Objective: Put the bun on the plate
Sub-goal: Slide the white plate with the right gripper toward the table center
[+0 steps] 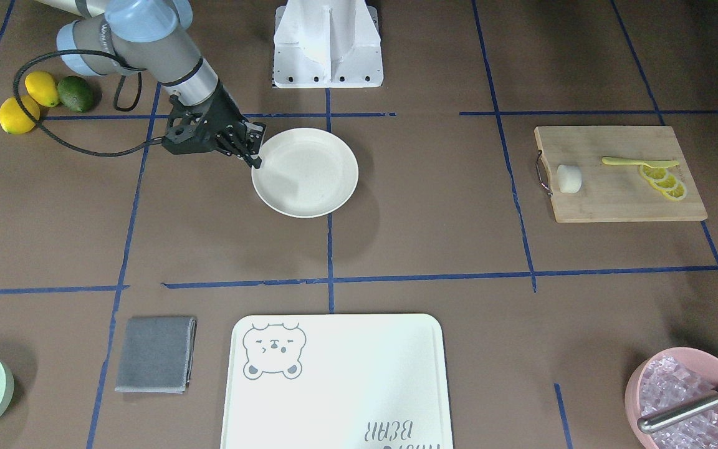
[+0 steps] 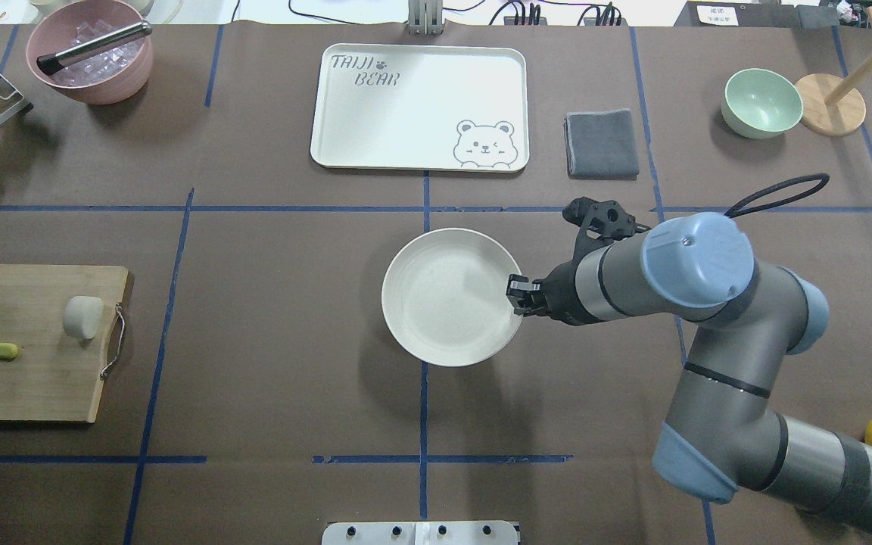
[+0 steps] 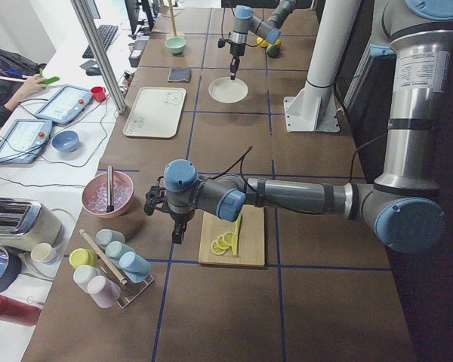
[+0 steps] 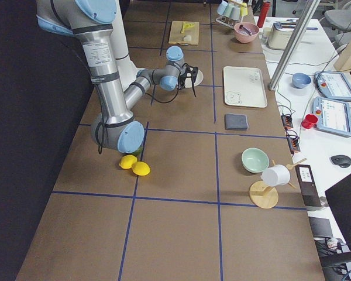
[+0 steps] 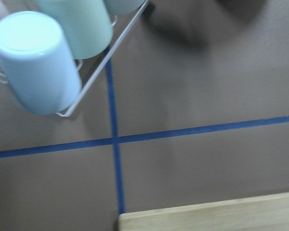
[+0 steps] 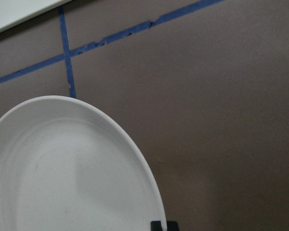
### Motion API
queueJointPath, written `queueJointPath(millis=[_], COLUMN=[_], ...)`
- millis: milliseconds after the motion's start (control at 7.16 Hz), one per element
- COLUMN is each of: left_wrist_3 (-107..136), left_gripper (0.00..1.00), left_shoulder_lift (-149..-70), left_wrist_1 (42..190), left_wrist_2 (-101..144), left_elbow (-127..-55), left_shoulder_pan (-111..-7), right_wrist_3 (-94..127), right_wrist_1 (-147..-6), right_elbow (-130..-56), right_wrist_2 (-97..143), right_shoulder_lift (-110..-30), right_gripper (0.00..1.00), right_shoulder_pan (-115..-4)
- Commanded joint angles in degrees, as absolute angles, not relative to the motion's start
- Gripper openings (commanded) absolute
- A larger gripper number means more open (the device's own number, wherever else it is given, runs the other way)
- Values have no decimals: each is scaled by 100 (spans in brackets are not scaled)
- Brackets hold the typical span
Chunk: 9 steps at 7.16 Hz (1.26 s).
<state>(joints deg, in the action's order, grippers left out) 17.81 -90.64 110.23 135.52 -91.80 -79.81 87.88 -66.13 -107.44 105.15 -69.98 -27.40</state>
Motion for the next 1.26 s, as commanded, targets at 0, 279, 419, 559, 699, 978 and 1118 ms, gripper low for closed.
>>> queueJointPath(millis=[0,279,419,559,699,978,1118], left_wrist_3=[2276,2538,2871,3092,3537,4320,4707], left_gripper=[100,100,100,100,100,99,98], left_shoulder_lift=[-9062,-9079,-9088,-9088,-9088,-9036,-8905], left_wrist_1=[11311,11320,11329,11329,11329,11329,11347], left_wrist_2=[13544,13544,13535,13439,13143,12562,12377], left_elbow=[-9202,-9307,-9412,-9561,-9806,-10359,-10571], left_shoulder_pan=[-7743,-7569,-7332,-7165,-6815,-6173,-5848], right_wrist_3=[8798,8789,8798,8789,8789,8754,8667], right_wrist_1=[-6706,-6706,-6706,-6706,-6715,-7343,-7757], right_elbow=[-10295,-10195,-10195,-10221,-10291,-10685,-10905], right_wrist_2=[10222,10230,10230,10230,10257,10423,10624], right_shoulder_lift=[-6691,-6671,-6619,-6592,-6592,-6592,-6618], right_gripper=[0,20,73,99,100,100,100], right_shoulder_pan=[-2417,-2356,-2364,-2399,-2513,-2802,-3039])
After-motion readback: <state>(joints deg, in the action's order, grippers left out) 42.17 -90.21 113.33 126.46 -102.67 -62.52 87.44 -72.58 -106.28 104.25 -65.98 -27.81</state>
